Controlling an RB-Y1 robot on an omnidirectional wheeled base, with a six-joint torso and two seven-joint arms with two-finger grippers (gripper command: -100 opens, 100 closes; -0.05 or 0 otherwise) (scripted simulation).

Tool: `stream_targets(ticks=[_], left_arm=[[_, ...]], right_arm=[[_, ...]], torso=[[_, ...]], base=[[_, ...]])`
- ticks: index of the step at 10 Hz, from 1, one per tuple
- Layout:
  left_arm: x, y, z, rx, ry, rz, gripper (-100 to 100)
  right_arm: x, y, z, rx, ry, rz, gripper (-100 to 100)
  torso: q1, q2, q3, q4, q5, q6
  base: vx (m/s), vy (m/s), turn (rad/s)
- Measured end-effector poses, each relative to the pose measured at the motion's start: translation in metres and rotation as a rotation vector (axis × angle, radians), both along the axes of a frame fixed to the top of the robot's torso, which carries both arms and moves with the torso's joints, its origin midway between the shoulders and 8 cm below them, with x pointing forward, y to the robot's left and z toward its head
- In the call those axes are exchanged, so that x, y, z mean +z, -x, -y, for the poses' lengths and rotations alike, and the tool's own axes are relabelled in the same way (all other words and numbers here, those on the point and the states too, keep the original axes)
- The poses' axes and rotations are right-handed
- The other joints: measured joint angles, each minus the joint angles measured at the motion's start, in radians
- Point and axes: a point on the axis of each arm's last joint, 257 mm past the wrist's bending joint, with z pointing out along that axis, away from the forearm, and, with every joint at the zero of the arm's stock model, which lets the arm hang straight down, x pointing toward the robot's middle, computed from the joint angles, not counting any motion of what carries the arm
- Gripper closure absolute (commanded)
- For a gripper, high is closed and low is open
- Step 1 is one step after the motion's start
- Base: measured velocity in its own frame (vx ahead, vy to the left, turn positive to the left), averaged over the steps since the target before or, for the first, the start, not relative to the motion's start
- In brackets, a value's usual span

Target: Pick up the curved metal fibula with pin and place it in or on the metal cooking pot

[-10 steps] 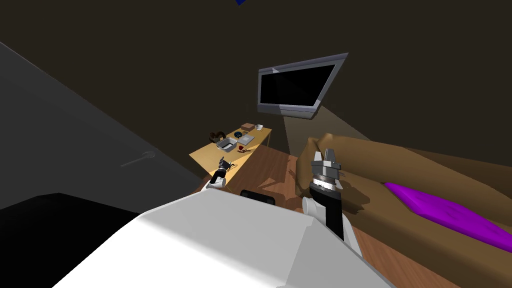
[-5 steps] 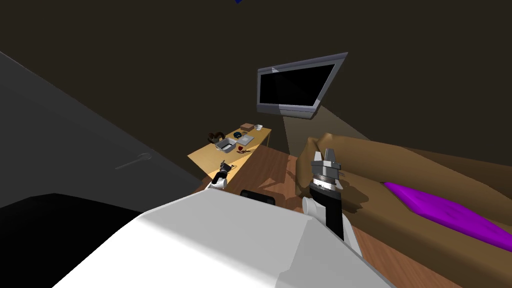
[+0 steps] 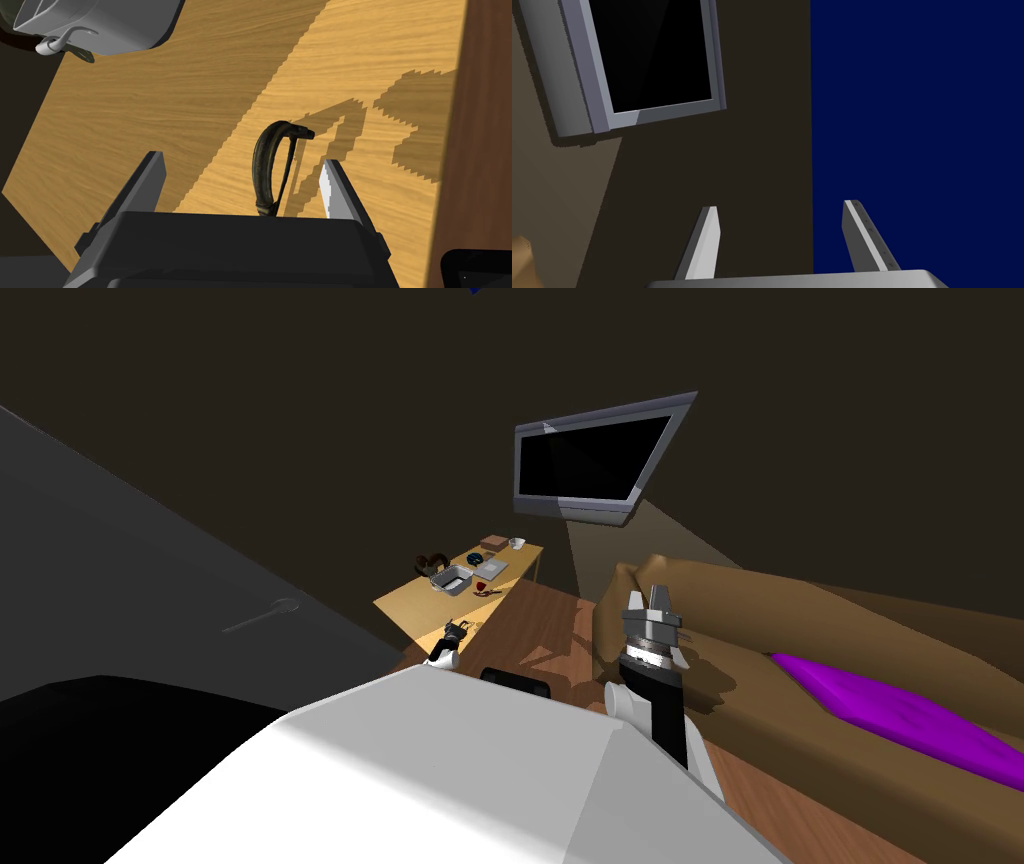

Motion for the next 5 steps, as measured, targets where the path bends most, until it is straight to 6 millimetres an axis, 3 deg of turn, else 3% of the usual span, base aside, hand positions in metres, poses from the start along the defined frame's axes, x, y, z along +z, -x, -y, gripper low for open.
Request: stream_targets(ticks=[1,2,3,5], left_arm=[[-0.0087,0.0044,0.0039,0.009,0.022,-0.015,-100],[-0.0096,0.0049,0.0043,0.010,0.025,-0.016,0],[-0.0095,0.0048,0.0042,0.010,0.025,-0.016,-100],[-0.0157,0.0104,0.0105,0.012,0.026,-0.018,-100]], right_arm=[[0.0000,0.0000,0.0000,0.000,0.000,0.000,0],[0.0000,0.0000,0.0000,0.000,0.000,0.000,0],[0.0000,0.0000,0.0000,0.000,0.000,0.000,0],[0.0000,0.0000,0.0000,0.000,0.000,0.000,0]], torso=[[0.000,0.000,0.000,0.000,0.000,0.000],[-0.002,0.001,0.001,0.000,0.000,0.000],[-0.002,0.002,0.001,0.001,-0.001,0.000],[0.002,-0.004,-0.002,-0.001,0.000,0.000]], base=[[0.011,0.015,-0.002],[0.000,0.000,0.000],[0.071,0.032,-0.021],[0.084,0.057,-0.011]])
